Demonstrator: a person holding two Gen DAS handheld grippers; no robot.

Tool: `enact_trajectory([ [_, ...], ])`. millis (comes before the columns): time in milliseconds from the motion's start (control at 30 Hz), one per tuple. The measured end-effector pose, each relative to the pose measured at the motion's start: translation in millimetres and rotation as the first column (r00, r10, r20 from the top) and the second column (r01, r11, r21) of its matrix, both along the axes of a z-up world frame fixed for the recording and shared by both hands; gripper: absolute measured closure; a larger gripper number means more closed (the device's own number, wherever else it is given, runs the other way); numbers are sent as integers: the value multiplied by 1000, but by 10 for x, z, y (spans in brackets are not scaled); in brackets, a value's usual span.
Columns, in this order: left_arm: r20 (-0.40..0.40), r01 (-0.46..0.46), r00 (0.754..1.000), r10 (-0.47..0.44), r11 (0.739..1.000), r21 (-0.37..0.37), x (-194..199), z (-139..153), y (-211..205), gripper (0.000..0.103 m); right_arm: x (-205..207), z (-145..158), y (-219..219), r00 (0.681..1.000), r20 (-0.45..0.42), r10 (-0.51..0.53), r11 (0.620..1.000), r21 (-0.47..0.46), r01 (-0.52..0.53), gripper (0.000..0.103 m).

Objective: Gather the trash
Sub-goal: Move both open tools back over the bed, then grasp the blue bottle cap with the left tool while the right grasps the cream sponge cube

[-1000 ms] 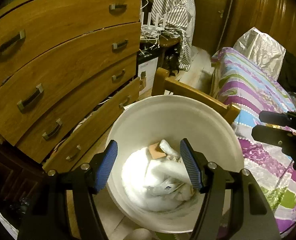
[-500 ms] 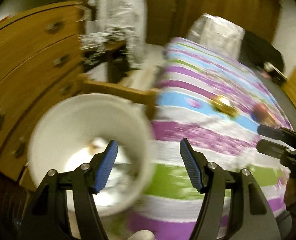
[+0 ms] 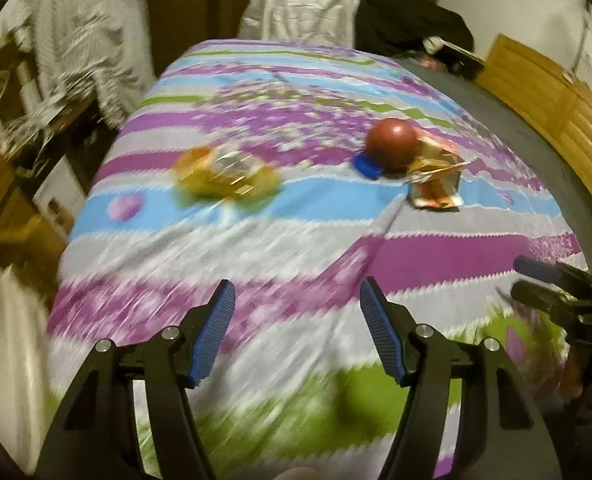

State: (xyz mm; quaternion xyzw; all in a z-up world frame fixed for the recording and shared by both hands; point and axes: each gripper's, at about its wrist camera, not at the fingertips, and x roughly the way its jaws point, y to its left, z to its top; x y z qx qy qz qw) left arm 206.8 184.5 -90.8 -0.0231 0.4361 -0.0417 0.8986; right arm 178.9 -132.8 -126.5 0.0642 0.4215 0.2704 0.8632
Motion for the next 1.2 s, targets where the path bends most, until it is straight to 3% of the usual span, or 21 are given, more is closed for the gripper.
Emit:
enact_trajectory([
  [167,-27,48,998,-48,999,24,631,-78,-338,41,117,-157,-491,998,-9,-65,997,35,65,36],
  [333,-100,119,989,-113,991,58,1208,-361,-606,41,194,-264,-764,994,-26,-103,992,73,105,36],
  [500,-130,132,984,-122,989,69,1544,-577,-721,41,339,-277,-951,994,-22,-105,991,85,107,36],
  [633,-103,138,986,-130,988,70,1715,-605,-797,41,525,-203,-996,996,-9,-90,993,81,91,36],
  [800,-67,121,991,-118,992,46,1822,-605,-807,41,949,84,-822,996,89,-20,999,31,17,37],
  [867,-58,118,992,-114,991,62,1850,-622,-833,46,1213,168,-659,993,113,37,999,5,-38,42],
  [1000,-53,114,993,-110,990,78,1880,-630,-838,58,1696,189,-331,988,114,106,992,-78,-97,55],
  [1200,-55,119,992,-116,991,68,1894,-647,-812,58,2247,32,78,983,90,161,964,-226,-137,55],
])
